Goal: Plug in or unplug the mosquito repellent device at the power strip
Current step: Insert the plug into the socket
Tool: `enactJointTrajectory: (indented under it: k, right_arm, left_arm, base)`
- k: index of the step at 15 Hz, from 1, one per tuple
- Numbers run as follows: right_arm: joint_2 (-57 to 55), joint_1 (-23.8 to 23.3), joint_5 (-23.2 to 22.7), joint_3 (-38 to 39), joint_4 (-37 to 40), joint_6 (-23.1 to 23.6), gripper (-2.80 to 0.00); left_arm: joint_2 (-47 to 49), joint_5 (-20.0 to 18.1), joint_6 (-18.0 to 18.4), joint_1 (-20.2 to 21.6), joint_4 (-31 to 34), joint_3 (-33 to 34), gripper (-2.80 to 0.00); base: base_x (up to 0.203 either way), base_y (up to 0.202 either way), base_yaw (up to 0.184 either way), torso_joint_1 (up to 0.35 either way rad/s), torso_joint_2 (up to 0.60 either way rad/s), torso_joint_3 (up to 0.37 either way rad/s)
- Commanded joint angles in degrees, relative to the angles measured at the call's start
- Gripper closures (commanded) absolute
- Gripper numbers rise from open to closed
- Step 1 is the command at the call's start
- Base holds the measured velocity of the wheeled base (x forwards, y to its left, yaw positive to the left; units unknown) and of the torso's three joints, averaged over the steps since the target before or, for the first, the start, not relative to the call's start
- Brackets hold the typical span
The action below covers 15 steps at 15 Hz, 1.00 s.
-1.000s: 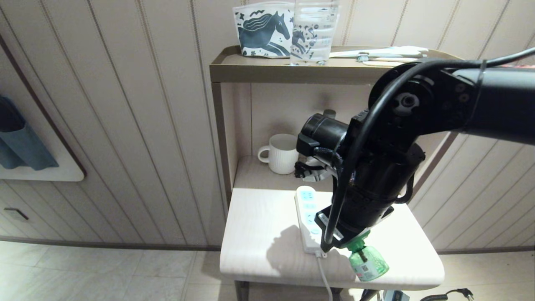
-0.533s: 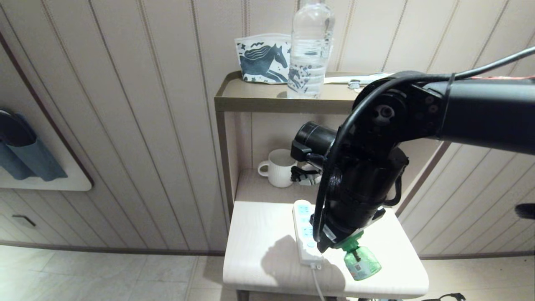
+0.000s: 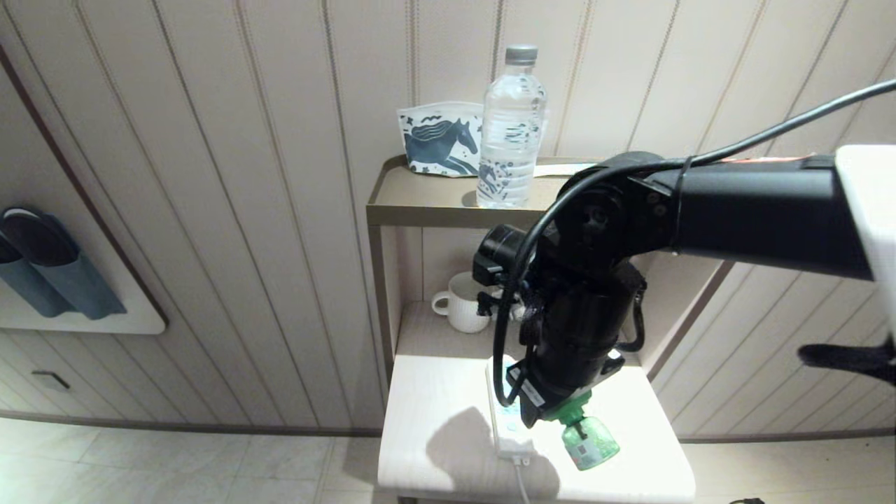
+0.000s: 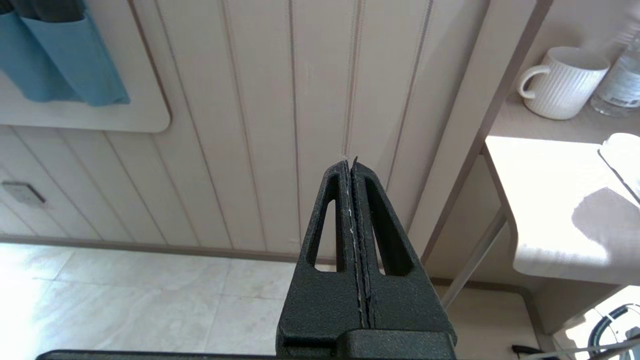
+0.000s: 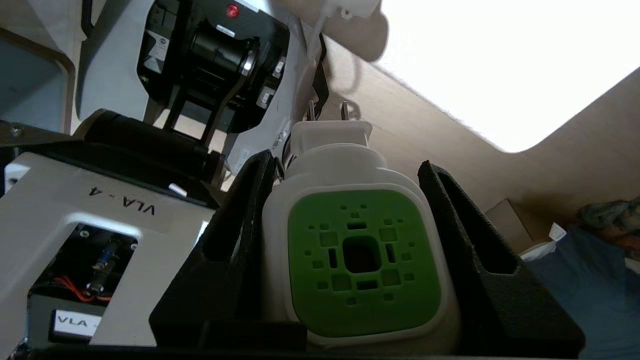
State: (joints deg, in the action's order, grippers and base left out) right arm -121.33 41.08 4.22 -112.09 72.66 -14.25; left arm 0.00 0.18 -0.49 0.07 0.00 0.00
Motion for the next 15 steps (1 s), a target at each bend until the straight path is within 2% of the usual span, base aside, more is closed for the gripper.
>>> enactJointTrajectory:
  k: [1, 7, 15]
  right_arm:
    - [-3.58, -0.39, 0.10, -0.02, -1.26, -0.08, 0.00]
    - [-6.55, -3.68, 0.31, -0.14, -8.07, -0.17, 0.00]
    - [-10.77, -4.86, 0.26, -0.14, -10.43, -2.51, 0.00]
  left_arm:
    - [0.09, -0.01, -0.04, 0.01, 0.00, 0.00, 0.00]
    - [0.09, -0.01, 0.00, 0.01, 0.00, -0.09, 0.00]
    - [0.09, -0.01, -0.02, 0.01, 0.00, 0.00, 0.00]
  base:
    - [0.000, 0.000, 0.000, 0.027, 0.00, -0.020]
    - [0.000, 0.000, 0.000, 0.000, 0.00, 0.000]
    - [0.000, 0.000, 0.000, 0.000, 0.00, 0.000]
